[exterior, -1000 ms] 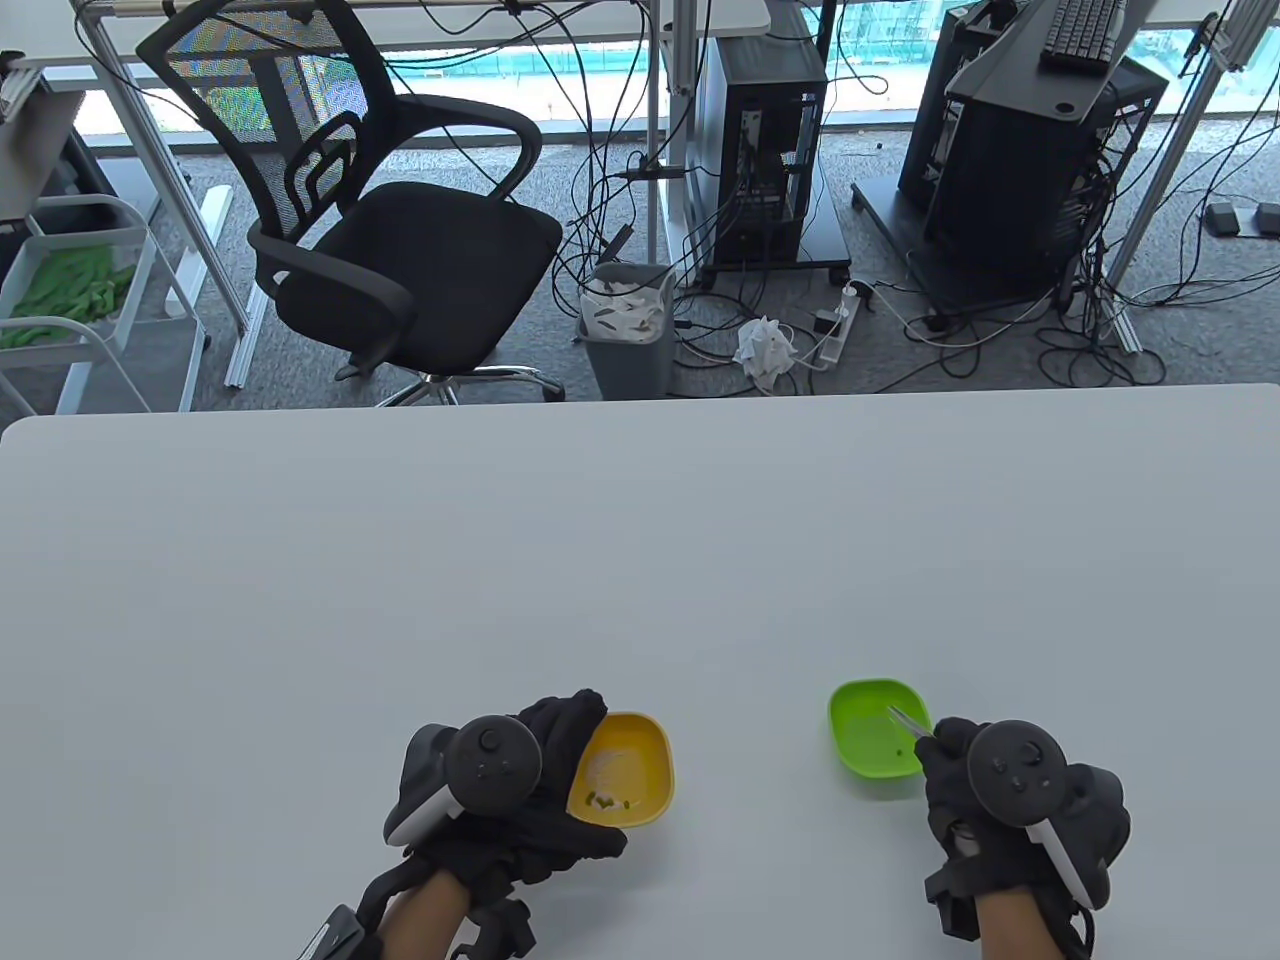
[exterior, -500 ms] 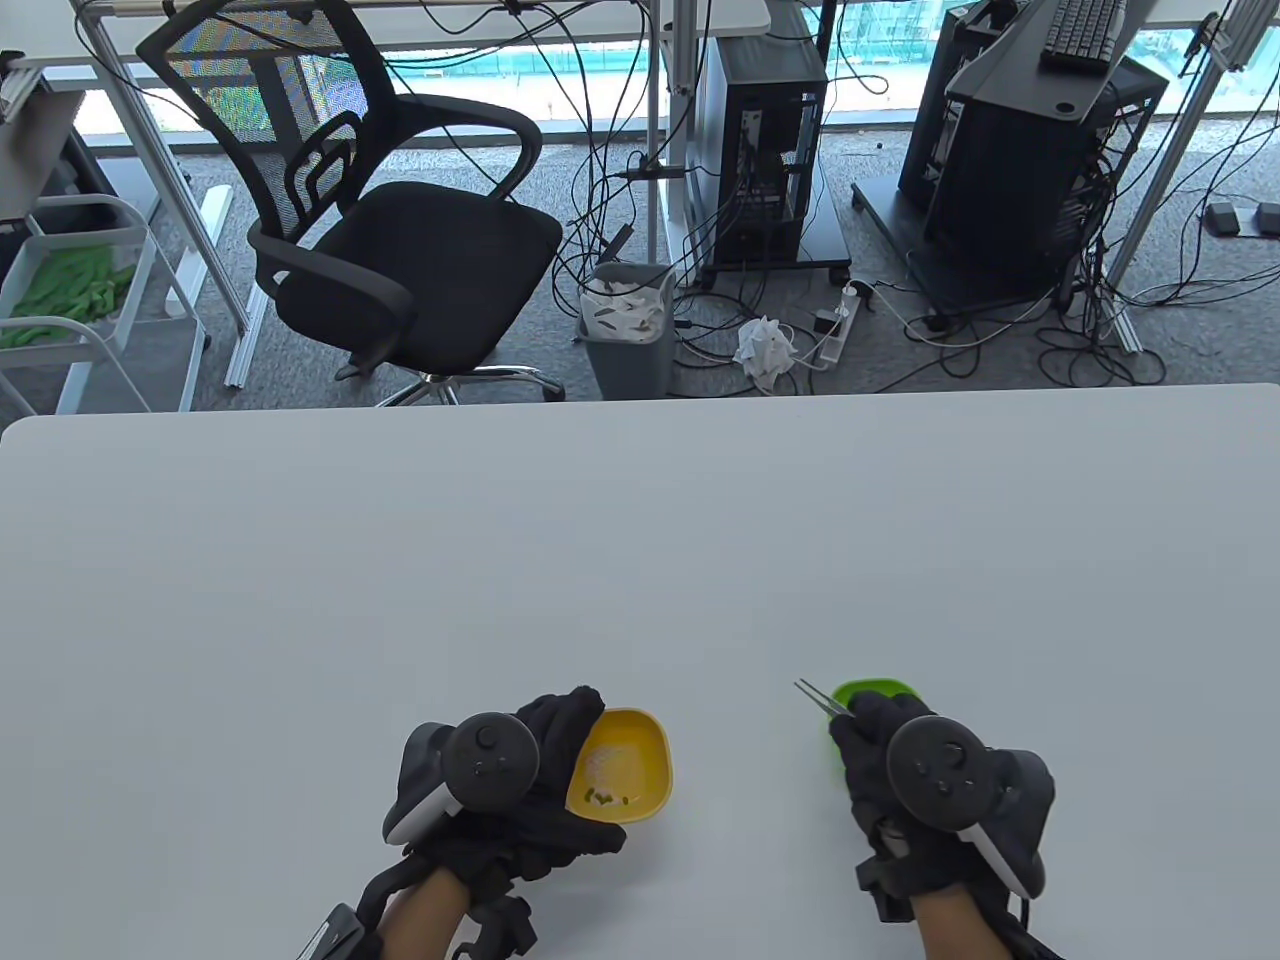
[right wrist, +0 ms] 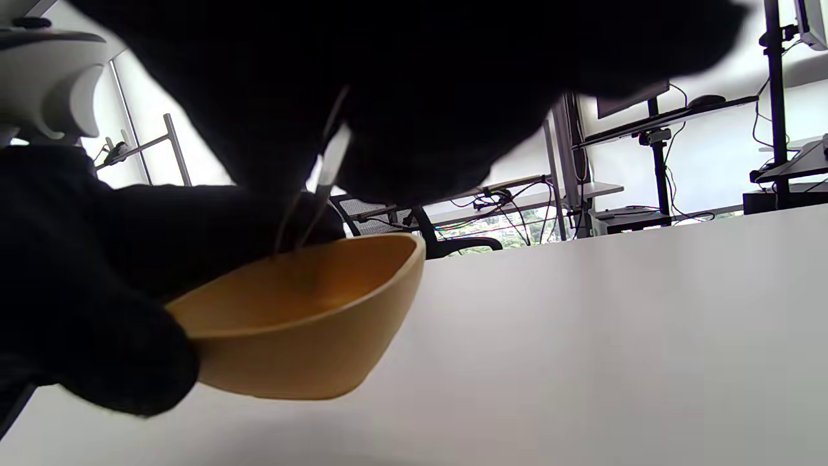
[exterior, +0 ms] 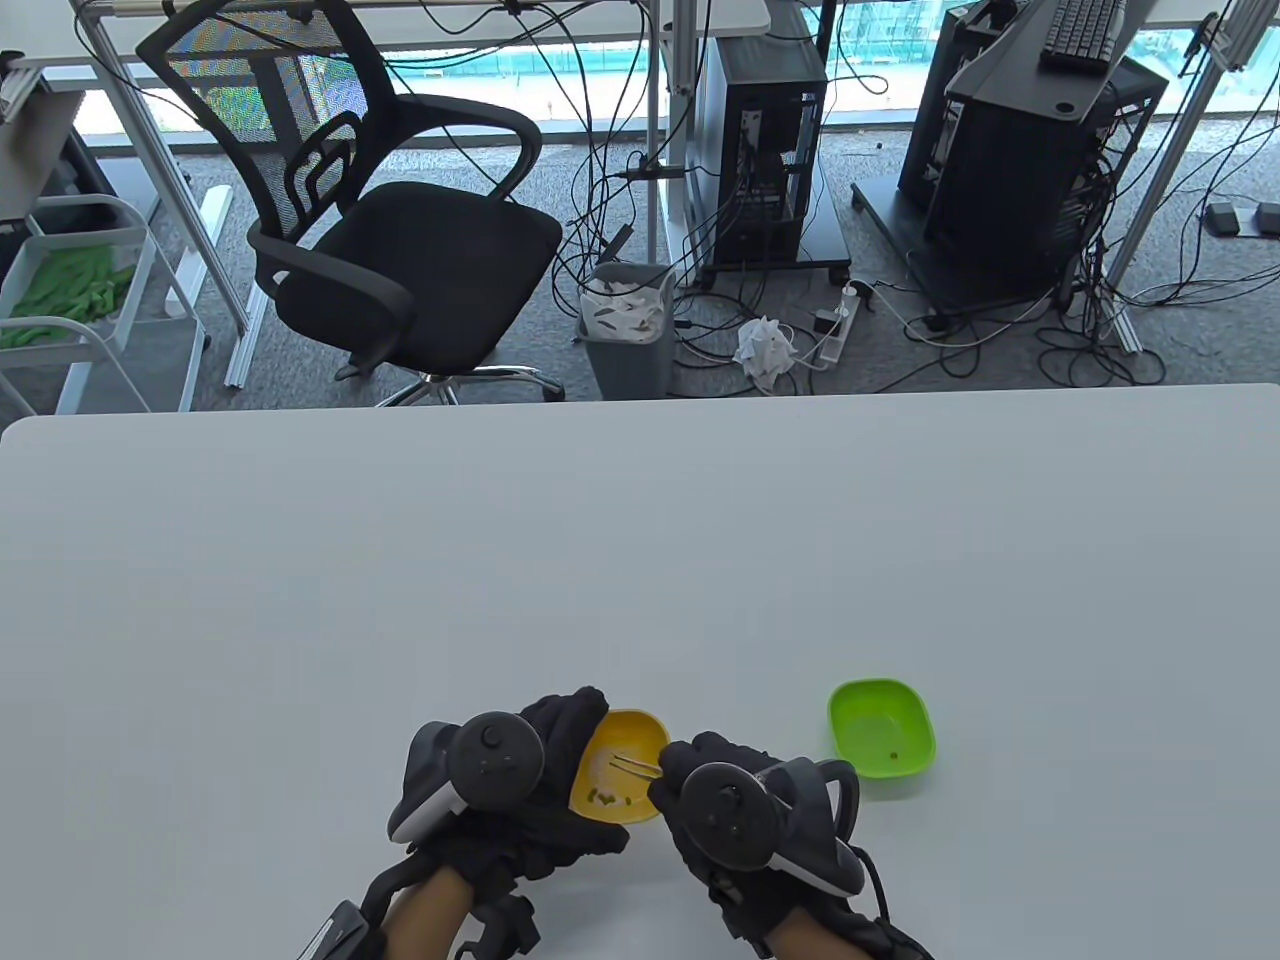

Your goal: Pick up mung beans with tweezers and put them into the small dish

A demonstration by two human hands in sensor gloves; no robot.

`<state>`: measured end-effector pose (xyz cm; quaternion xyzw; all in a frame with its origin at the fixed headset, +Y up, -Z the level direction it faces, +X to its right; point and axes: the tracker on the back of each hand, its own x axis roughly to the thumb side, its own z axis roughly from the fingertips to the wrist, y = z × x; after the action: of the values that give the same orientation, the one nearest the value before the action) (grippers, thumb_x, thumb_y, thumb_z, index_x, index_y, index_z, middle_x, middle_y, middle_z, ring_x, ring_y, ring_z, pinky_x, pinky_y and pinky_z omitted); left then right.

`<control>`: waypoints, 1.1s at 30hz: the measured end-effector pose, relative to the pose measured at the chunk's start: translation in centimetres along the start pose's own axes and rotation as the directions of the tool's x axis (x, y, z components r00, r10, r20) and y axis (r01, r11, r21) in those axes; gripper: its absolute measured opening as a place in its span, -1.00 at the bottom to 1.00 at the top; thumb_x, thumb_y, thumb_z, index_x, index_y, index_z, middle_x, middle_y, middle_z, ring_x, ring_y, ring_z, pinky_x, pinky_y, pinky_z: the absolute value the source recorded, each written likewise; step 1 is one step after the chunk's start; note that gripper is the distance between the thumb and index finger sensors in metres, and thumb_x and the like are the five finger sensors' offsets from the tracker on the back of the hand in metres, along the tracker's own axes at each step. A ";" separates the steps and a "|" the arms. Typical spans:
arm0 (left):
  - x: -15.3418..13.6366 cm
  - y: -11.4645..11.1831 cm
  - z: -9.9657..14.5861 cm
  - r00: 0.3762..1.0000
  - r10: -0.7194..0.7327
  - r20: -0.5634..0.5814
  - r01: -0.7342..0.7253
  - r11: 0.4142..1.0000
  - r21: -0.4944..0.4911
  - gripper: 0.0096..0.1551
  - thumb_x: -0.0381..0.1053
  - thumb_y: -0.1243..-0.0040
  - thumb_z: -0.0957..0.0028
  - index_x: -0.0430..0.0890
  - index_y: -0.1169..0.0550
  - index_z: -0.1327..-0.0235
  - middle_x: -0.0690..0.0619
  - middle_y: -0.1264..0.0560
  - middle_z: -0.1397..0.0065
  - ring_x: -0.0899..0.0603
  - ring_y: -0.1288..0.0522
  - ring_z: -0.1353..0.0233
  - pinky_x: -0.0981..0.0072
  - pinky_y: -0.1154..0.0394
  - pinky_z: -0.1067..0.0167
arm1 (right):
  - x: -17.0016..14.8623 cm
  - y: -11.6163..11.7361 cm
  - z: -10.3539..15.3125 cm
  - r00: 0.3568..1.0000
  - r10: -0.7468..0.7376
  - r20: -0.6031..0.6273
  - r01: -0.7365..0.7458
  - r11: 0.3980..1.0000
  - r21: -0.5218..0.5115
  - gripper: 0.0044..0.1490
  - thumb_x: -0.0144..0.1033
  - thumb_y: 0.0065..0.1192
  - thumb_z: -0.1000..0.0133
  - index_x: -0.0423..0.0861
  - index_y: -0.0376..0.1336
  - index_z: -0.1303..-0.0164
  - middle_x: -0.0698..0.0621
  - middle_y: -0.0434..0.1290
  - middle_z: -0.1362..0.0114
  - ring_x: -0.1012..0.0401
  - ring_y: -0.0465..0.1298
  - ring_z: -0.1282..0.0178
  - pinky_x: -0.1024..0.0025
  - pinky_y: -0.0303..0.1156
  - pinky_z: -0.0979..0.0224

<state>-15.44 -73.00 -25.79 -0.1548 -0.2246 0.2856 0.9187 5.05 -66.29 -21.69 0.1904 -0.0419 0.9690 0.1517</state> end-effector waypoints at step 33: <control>0.2 -0.4 -0.1 1.000 -0.029 0.005 0.029 0.999 -0.018 0.51 0.37 -0.54 0.24 -0.12 0.12 -0.68 -0.12 0.04 -0.74 -0.39 0.08 -0.74 -0.46 0.18 -0.53 | 2.1 2.3 -1.0 0.990 0.127 0.062 -0.134 0.983 0.129 -0.56 -0.22 0.49 -0.05 -0.24 0.58 0.05 -0.19 0.64 0.07 0.22 0.60 0.36 0.35 0.60 0.26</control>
<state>-15.08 -73.21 -25.62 -0.1593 -0.2316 0.2703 0.9208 2.11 -67.76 -21.81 0.2229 0.0059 0.9720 0.0735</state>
